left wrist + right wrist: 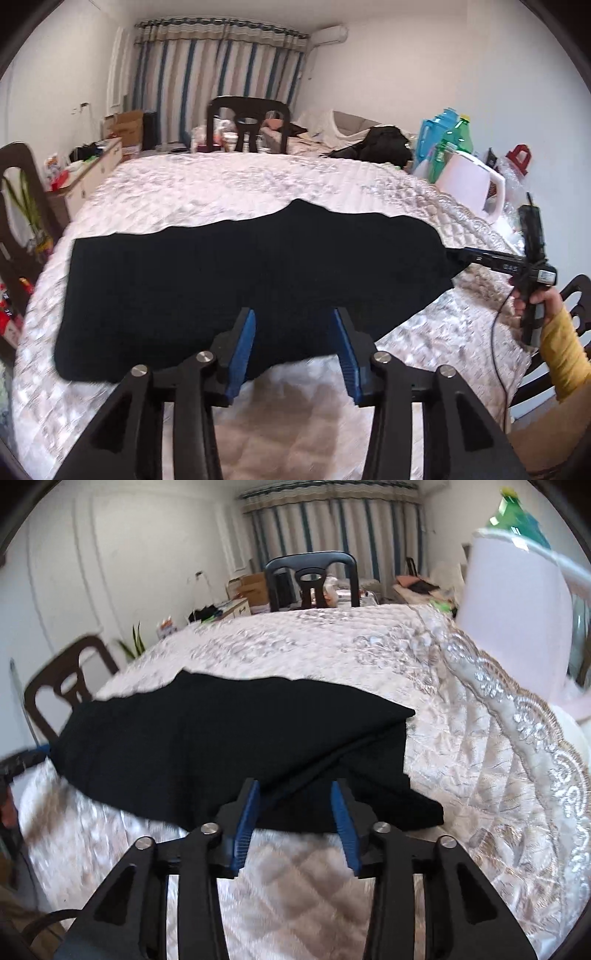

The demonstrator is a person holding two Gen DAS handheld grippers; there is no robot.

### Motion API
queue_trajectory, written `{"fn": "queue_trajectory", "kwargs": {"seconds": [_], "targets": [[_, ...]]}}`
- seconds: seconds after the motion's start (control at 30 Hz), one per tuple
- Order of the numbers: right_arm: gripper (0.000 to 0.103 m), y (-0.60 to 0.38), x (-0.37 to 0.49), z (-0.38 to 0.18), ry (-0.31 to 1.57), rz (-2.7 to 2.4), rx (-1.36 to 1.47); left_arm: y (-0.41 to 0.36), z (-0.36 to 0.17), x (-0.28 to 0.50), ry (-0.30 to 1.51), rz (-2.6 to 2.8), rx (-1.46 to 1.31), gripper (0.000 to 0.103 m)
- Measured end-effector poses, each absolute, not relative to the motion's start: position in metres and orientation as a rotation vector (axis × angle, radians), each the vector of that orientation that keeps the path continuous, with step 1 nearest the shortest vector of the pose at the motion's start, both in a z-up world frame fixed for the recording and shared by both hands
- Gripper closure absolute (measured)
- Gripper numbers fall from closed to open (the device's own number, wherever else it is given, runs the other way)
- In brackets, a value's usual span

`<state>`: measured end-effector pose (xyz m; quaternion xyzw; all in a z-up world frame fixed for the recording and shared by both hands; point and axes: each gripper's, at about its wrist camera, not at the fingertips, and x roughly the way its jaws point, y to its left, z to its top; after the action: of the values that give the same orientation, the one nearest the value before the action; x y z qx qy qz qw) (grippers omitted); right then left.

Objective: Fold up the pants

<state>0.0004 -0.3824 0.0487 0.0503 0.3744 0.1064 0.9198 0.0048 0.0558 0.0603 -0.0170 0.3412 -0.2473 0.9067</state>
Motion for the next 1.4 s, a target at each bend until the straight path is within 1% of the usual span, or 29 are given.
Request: {"fn": "queue_trajectory", "kwargs": {"seconds": [0.2,0.37,0.5,0.67,0.83,0.87,0.9,0.93,0.97,1.0,1.13,1.3,1.4], "targets": [[0.059,-0.398,0.017,0.046,0.775,0.06,0.013,0.022,0.067,0.028,0.705,-0.587,-0.019,0.056],[0.059,-0.424,0.037,0.05,0.782,0.035,0.055,-0.003,0.065,0.045,0.728,-0.641,-0.04,0.056],[0.059,-0.433,0.06,0.042,0.859,-0.029,0.019,-0.023,0.059,0.057,0.763,-0.68,-0.057,0.056],[0.059,-0.43,0.075,0.028,0.905,0.008,-0.031,-0.047,0.054,0.071,0.791,-0.714,-0.054,0.056],[0.059,-0.436,0.086,0.024,0.912,0.056,0.021,-0.065,0.051,0.083,0.808,-0.738,-0.054,0.056],[0.063,-0.435,0.086,0.024,0.911,0.072,0.007,-0.067,0.05,0.085,0.812,-0.742,-0.055,0.056],[0.072,-0.433,0.086,0.024,0.908,0.08,-0.001,-0.07,0.05,0.087,0.815,-0.745,-0.055,0.056],[0.077,-0.43,0.087,0.025,0.906,0.085,-0.017,-0.072,0.049,0.088,0.817,-0.749,-0.055,0.056],[0.087,-0.43,0.087,0.026,0.904,0.08,-0.027,-0.075,0.048,0.09,0.821,-0.752,-0.054,0.056],[0.103,-0.432,0.088,0.027,0.901,0.07,-0.035,-0.078,0.047,0.092,0.825,-0.754,-0.053,0.056],[0.103,-0.45,0.089,0.041,0.843,0.051,0.019,-0.084,0.042,0.096,0.836,-0.761,-0.05,0.056],[0.103,-0.446,0.098,0.039,0.841,-0.004,-0.068,-0.09,0.035,0.1,0.865,-0.758,-0.05,0.056],[0.103,-0.448,0.105,0.035,0.849,-0.004,-0.043,-0.091,0.032,0.102,0.87,-0.753,-0.051,0.056]]}}
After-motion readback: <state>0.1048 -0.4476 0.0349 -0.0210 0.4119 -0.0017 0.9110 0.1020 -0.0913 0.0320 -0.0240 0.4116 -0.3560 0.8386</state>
